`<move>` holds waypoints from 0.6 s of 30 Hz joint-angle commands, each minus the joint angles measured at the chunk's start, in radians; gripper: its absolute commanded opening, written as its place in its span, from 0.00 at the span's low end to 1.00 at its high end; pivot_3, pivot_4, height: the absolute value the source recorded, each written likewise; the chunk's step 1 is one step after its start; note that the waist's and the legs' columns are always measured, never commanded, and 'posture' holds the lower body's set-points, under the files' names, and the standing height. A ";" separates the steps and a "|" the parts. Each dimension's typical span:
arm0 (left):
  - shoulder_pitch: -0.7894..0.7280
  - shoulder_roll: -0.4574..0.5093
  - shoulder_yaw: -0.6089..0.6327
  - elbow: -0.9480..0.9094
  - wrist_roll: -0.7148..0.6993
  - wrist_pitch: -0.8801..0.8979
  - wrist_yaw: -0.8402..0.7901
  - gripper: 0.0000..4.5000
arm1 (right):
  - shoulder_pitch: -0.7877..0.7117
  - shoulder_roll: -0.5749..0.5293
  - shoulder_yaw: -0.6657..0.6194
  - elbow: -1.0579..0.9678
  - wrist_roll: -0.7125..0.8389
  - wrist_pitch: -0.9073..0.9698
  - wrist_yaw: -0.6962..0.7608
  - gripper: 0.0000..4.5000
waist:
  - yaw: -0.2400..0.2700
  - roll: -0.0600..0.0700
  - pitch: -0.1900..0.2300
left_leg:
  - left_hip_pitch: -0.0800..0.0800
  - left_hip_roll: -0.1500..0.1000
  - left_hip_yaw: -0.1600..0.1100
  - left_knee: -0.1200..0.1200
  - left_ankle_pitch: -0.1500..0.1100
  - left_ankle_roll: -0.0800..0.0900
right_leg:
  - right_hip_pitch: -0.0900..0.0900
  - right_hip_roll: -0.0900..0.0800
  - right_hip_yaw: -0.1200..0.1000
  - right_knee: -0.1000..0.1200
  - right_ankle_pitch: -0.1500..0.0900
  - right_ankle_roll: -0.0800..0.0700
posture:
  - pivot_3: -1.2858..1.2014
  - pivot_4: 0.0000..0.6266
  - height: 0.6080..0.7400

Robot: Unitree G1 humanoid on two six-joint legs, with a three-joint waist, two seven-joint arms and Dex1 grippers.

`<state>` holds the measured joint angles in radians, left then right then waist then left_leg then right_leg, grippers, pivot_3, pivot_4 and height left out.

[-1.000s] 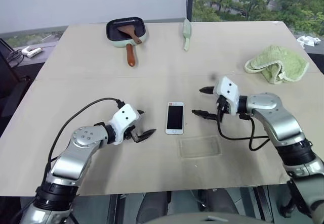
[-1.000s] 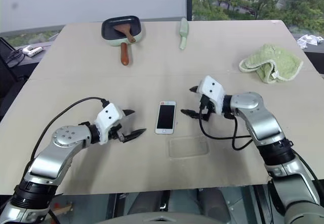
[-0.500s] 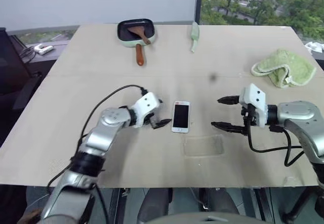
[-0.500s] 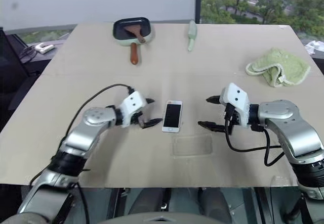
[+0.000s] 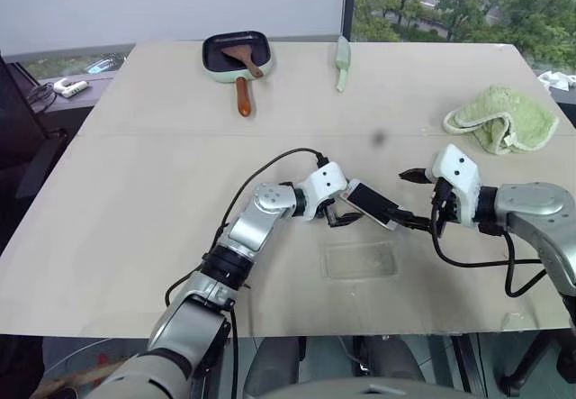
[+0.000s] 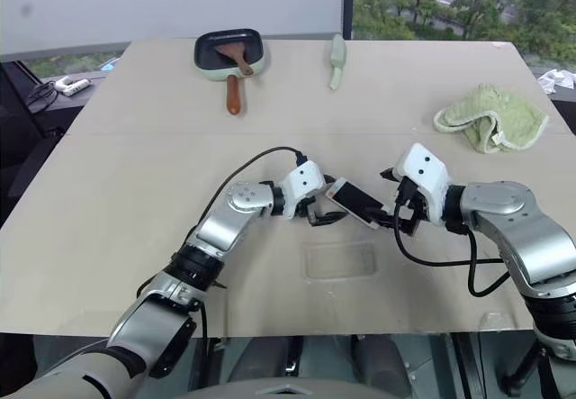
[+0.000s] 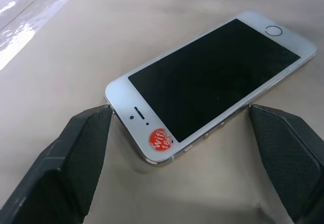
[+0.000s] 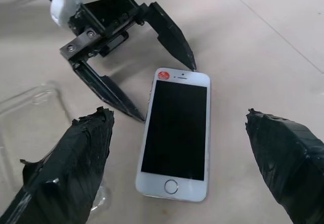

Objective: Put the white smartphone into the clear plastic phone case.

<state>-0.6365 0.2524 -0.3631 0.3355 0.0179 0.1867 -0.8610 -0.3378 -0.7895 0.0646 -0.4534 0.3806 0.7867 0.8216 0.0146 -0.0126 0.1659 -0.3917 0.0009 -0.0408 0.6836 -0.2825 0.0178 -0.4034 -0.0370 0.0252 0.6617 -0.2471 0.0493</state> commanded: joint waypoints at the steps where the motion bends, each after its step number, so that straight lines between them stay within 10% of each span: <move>1: -0.021 -0.015 0.016 0.016 -0.004 -0.024 0.008 0.98 | 0.000 -0.008 0.018 -0.005 -0.034 0.008 -0.031 1.00 | -0.001 0.000 0.000 | 0.000 0.000 0.000 0.000 0.000 0.000 | 0.000 0.000 0.000 0.000 0.000 0.000 | 0.52 0.24 1.00; 18: 0.236 0.490 0.433 -0.643 -0.619 0.482 -0.341 0.98 | -0.064 0.129 0.162 0.149 -0.161 0.044 -0.137 1.00 | -0.031 0.000 0.000 | -0.006 0.002 -0.006 -0.001 0.000 0.000 | -0.008 0.001 0.001 0.001 0.000 0.000 | 0.52 0.24 1.00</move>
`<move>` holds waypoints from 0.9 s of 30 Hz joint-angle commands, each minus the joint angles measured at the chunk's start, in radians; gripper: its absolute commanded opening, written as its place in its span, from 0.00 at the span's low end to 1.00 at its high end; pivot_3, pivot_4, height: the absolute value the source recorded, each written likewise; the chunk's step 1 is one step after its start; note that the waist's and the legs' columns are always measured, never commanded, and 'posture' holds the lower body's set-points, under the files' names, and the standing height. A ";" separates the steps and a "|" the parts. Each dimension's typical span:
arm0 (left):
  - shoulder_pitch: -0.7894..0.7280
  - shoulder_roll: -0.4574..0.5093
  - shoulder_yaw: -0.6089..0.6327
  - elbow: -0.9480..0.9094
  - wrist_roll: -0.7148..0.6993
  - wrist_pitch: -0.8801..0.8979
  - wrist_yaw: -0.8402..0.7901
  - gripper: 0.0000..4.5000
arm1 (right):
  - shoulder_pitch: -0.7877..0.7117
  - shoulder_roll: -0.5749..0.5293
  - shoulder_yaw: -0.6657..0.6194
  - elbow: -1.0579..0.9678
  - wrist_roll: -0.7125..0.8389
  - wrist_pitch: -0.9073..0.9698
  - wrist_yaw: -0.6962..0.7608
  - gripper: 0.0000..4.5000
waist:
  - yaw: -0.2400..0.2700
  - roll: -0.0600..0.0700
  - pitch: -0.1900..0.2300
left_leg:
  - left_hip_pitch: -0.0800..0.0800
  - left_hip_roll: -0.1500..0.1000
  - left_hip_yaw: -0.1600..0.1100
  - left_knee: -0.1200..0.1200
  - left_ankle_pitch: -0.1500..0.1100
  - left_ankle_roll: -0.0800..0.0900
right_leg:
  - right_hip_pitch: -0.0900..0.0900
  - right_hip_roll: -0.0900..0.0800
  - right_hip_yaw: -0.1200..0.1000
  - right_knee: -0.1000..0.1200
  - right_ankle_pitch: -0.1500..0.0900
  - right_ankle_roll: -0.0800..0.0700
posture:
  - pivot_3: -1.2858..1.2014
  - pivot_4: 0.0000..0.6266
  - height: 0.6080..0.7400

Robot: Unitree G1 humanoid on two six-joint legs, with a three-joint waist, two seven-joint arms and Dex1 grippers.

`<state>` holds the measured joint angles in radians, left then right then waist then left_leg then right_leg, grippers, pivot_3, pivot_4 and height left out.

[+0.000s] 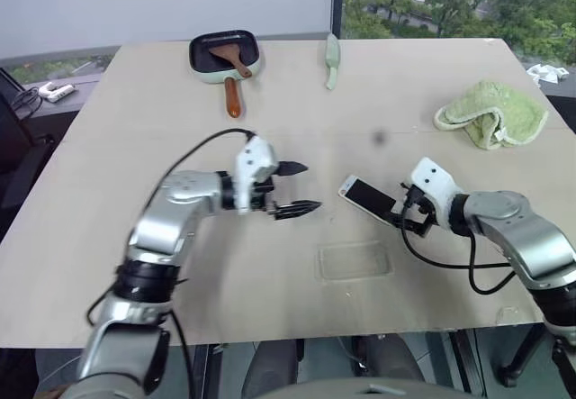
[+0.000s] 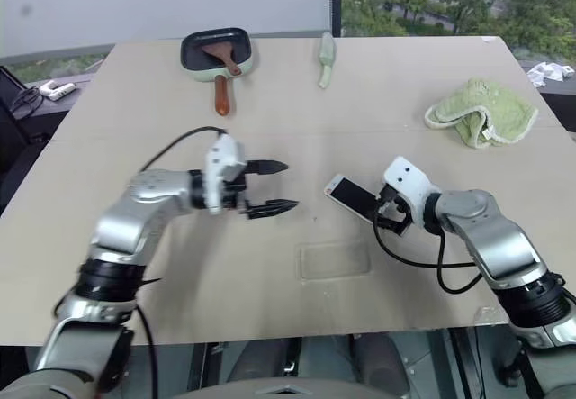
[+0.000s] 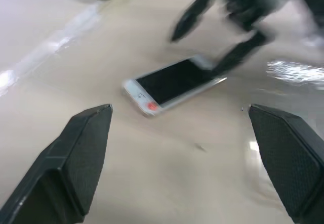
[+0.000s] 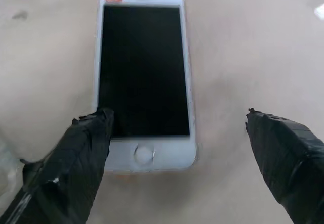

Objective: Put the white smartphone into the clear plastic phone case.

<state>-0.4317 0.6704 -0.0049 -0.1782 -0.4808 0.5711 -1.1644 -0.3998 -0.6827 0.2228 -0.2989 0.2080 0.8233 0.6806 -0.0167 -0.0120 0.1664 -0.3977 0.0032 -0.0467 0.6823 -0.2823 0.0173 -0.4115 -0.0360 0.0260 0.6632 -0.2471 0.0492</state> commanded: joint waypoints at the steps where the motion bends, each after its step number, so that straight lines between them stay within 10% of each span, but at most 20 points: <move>1: 0.048 0.100 0.083 -0.147 -0.130 0.111 -0.042 0.98 | 0.001 0.027 0.005 -0.010 0.017 0.010 0.013 1.00 | 0.003 0.000 0.000 | 0.000 0.000 0.000 0.000 0.000 0.000 | 0.000 0.000 0.000 0.000 0.000 0.000 | 0.52 0.24 1.00; 20: 0.139 0.216 0.071 -0.203 -0.064 -0.003 -0.022 0.98 | 0.028 0.039 0.045 0.063 -0.009 0.093 0.011 1.00 | 0.006 -0.001 -0.001 | 0.003 0.000 -0.001 0.000 0.000 0.000 | 0.003 0.000 0.000 0.000 0.000 0.000 | 0.52 0.24 1.00; 24: 0.125 0.234 0.041 -0.176 0.016 -0.058 -0.007 1.00 | 0.018 0.053 0.046 0.078 -0.016 0.106 -0.010 0.65 | 0.005 -0.002 -0.002 | 0.003 -0.001 0.000 0.000 0.000 0.000 | 0.004 0.000 0.000 -0.001 0.000 0.000 | 0.52 0.24 1.00; 27: 0.109 0.238 0.019 -0.145 0.076 -0.072 0.034 1.00 | 0.016 0.057 0.046 0.080 -0.017 0.110 -0.014 0.65 | 0.004 -0.002 -0.002 | 0.004 -0.001 0.000 0.000 0.000 0.000 | 0.004 0.001 0.000 0.000 0.000 0.000 | 0.52 0.24 1.00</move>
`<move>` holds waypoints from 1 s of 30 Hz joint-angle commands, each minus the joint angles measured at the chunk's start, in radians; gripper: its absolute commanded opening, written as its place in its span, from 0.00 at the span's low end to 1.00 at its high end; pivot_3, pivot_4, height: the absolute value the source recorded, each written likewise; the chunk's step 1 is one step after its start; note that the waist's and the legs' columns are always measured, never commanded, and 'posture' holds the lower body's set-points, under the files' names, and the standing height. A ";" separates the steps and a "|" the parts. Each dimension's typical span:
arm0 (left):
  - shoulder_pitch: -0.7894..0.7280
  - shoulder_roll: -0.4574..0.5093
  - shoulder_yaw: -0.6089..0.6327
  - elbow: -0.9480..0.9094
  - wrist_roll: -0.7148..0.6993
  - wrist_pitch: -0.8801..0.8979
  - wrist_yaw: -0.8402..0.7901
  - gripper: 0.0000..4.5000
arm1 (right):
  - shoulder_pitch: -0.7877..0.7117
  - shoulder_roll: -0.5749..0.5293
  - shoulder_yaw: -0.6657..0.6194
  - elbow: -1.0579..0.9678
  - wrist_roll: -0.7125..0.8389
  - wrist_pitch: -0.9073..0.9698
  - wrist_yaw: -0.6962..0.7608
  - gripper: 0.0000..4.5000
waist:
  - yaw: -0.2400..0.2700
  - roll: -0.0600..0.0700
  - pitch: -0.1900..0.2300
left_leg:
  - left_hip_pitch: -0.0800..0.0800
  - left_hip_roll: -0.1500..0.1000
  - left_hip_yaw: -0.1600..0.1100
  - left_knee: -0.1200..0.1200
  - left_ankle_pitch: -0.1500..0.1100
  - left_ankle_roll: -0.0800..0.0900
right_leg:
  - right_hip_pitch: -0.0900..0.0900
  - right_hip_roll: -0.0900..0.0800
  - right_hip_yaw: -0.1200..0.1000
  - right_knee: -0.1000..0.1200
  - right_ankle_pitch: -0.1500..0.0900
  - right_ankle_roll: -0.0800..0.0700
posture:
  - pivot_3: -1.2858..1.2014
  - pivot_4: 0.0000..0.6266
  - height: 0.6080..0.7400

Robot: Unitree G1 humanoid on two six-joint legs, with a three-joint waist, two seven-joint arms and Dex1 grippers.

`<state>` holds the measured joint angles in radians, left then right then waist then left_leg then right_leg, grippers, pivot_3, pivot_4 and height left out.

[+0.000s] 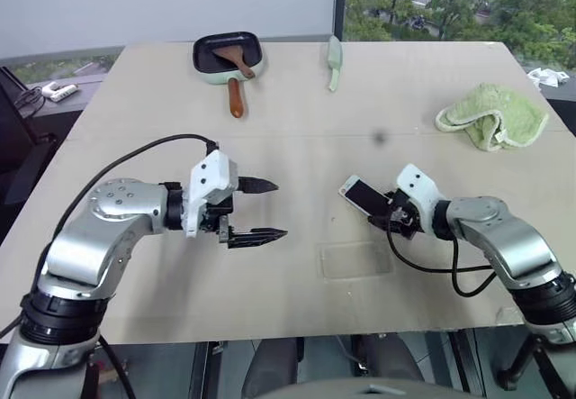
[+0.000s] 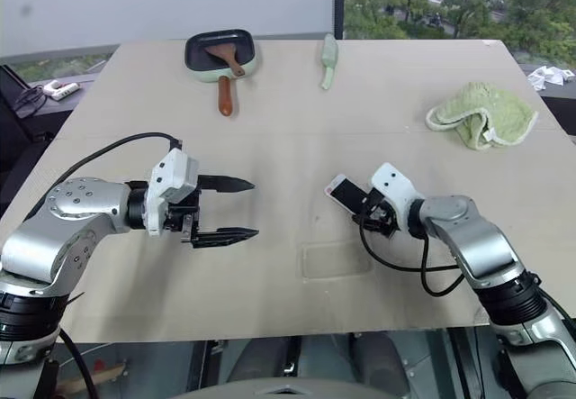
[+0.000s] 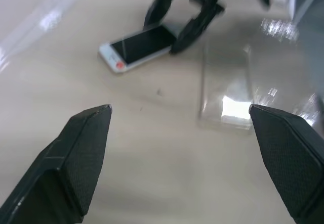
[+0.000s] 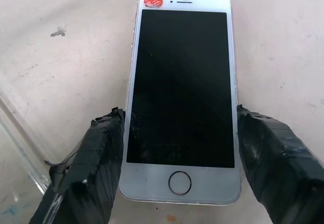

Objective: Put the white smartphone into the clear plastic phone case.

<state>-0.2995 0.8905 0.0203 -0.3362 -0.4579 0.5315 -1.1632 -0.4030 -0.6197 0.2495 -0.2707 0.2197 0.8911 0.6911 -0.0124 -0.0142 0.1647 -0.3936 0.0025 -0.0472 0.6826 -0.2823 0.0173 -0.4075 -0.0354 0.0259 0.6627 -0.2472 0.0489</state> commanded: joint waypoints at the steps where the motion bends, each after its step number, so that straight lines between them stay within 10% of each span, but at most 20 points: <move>1: -0.025 0.017 -0.010 0.020 0.064 -0.034 0.041 1.00 | 0.019 -0.006 0.020 0.052 -0.028 0.043 -0.024 0.65 | 0.000 0.000 0.000 | 0.000 0.000 0.000 0.000 0.000 0.000 | 0.000 0.000 0.000 0.000 0.000 0.000 | 0.52 0.24 1.00; 30: -0.008 -0.061 0.018 0.007 -0.002 -0.036 0.075 1.00 | 0.053 -0.114 -0.123 0.050 0.061 -0.515 0.314 0.65 | 0.001 0.002 0.002 | -0.004 0.000 0.001 -0.001 0.000 0.000 | -0.004 -0.001 0.000 0.000 0.000 0.000 | 0.52 0.24 1.00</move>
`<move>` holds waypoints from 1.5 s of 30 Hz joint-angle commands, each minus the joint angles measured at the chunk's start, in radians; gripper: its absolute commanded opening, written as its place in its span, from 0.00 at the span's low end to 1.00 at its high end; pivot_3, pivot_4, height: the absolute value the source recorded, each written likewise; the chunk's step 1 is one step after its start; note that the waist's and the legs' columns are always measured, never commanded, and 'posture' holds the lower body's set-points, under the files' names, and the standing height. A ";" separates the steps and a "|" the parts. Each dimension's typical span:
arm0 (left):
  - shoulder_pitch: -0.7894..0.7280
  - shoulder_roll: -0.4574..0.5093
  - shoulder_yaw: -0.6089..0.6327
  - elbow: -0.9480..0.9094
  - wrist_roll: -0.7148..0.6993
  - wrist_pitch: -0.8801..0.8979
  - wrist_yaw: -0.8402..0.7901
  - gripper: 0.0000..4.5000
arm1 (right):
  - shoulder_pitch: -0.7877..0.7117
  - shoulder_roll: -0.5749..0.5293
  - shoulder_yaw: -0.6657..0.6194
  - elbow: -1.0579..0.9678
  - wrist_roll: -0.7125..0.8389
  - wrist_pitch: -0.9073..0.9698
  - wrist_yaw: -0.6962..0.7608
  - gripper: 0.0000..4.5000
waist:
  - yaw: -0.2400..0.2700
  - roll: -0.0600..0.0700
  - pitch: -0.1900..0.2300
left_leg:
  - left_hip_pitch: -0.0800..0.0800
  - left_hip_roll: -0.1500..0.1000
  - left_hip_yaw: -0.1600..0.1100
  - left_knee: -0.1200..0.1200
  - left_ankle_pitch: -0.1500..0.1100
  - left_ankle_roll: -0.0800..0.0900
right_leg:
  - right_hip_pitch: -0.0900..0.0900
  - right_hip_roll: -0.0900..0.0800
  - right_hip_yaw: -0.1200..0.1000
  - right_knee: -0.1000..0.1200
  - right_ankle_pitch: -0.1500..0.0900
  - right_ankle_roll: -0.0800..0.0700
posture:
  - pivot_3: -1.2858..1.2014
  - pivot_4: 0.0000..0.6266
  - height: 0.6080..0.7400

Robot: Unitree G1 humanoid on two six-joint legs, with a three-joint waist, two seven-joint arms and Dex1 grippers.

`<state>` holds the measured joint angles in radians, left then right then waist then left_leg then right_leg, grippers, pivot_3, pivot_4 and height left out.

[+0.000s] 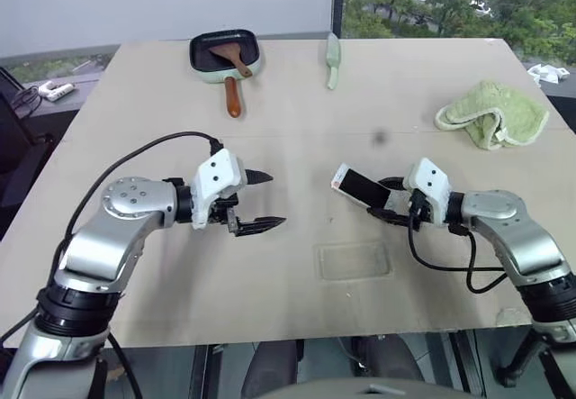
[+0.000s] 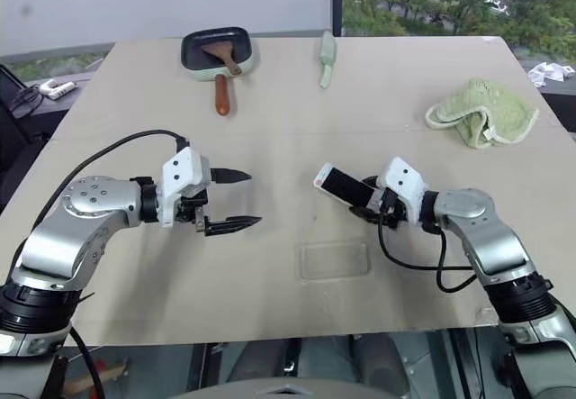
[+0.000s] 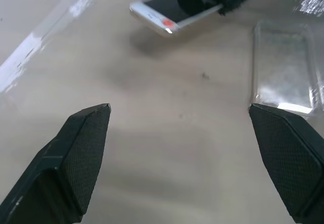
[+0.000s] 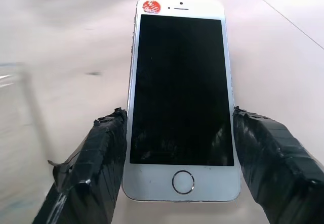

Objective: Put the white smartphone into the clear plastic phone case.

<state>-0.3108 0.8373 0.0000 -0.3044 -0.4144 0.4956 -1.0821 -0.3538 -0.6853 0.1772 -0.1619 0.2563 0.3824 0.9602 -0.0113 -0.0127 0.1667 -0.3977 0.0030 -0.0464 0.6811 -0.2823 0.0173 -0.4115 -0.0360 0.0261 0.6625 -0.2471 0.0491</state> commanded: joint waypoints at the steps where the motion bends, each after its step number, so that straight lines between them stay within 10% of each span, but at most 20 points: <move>1: 0.006 -0.010 0.039 -0.022 -0.058 0.004 -0.013 1.00 | 0.007 -0.066 -0.052 -0.068 0.025 -0.001 0.056 0.65 | 0.000 0.000 0.000 | 0.000 0.000 0.000 0.000 0.000 0.000 | 0.000 0.000 0.000 0.000 0.000 0.000 | 0.52 0.24 1.00; 10: -0.001 -0.075 0.031 0.012 -0.087 -0.039 -0.010 1.00 | 0.092 -0.186 -0.113 -0.191 0.059 0.082 0.080 0.65 | -0.001 0.000 0.000 | 0.000 0.000 0.000 0.001 0.000 0.000 | 0.000 0.000 0.000 0.001 0.000 0.000 | 0.52 0.24 1.00; 20: -0.021 -0.086 -0.028 -0.021 -0.125 0.003 -0.056 0.04 | 0.136 -0.232 -0.122 -0.324 0.109 0.156 0.092 0.65 | 0.000 0.000 0.000 | 0.000 0.000 0.000 0.001 0.000 0.000 | 0.000 0.000 0.000 0.001 0.000 0.000 | 0.52 0.24 1.00; 45: -0.060 -0.153 -0.331 -0.087 0.031 -0.045 -0.088 0.02 | 0.047 -0.277 0.145 -0.230 -0.215 -0.207 0.253 0.65 | 0.001 0.000 0.000 | 0.001 0.000 0.000 0.002 0.000 0.000 | 0.001 0.001 0.000 0.000 0.000 0.000 | 0.52 0.24 1.00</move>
<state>-0.3664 0.6822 -0.3297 -0.3465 -0.3915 0.4728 -1.1702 -0.2935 -0.9522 0.3156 -0.3845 0.0573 0.2055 1.1933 -0.0108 -0.0128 0.1668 -0.3971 0.0029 -0.0467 0.6835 -0.2822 0.0172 -0.4100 -0.0354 0.0262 0.6629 -0.2472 0.0491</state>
